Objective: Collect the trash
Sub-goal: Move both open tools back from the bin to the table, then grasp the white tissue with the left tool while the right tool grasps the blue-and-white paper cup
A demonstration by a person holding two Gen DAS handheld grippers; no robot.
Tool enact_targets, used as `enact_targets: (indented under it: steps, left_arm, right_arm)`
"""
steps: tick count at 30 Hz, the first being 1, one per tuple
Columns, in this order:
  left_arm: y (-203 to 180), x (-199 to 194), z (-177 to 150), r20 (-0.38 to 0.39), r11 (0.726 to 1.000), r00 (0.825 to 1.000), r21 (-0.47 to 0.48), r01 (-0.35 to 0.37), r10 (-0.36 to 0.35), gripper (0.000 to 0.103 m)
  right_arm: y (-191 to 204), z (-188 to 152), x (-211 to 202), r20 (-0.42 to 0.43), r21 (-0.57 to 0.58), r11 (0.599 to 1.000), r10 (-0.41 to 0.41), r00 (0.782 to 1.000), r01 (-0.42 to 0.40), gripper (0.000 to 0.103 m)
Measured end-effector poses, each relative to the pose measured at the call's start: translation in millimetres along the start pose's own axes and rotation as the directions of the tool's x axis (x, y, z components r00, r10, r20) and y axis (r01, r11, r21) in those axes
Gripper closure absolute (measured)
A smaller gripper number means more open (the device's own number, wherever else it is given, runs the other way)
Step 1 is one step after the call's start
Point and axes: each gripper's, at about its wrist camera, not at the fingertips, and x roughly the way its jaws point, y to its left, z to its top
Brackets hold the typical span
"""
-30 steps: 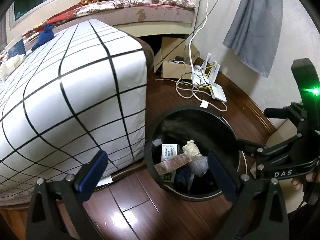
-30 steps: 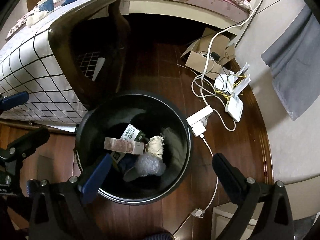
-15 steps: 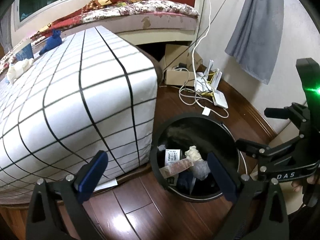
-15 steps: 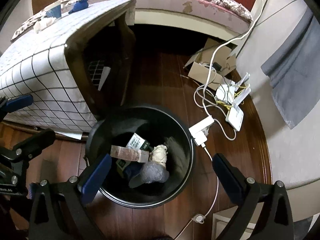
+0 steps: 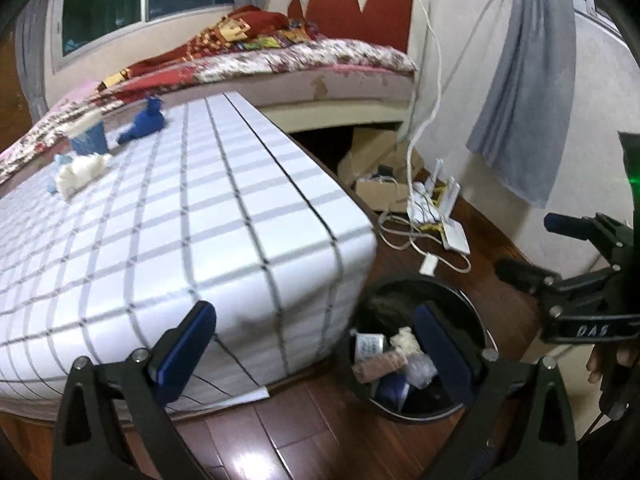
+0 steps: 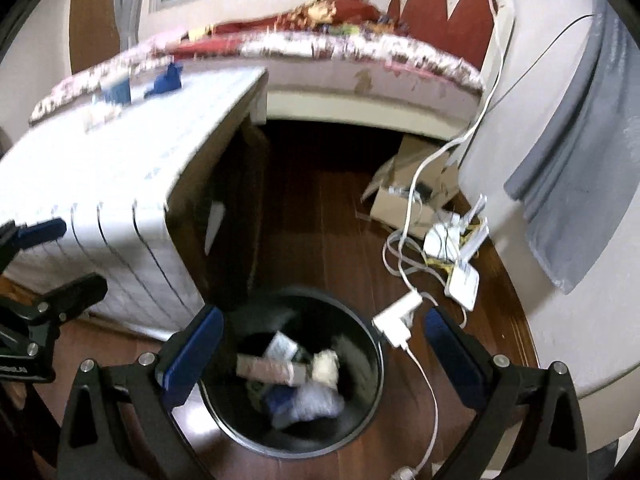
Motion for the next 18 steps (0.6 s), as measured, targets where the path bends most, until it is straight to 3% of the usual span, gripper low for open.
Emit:
enact_targets:
  steps: [6,13,18]
  left_arm:
    - [44.4,-9.1,25.6,0.05,0.997,0.996,0.004,-0.078,0.078,0.003]
    - [124.9,-22.2,54.6,0.081,0.974,0.971,-0.035,-0.225,0.227,0.003]
    - [176.8,-31.4,73.8,0.083,0.962,0.962,-0.11,-0.25,0.26,0.004]
  right_arm:
    - [18.3,27.1,-1.4,0.042,0.021,0.997,0.07,0.997,-0.071,0.001]
    - [49.2,57.4,0.0,0.076,-0.008,0.994,0.111,0.991,-0.111,0.001]
    - [73.4,84.9,2.0,0.076,-0.015,0.984,0.179,0.981,-0.178,0.001]
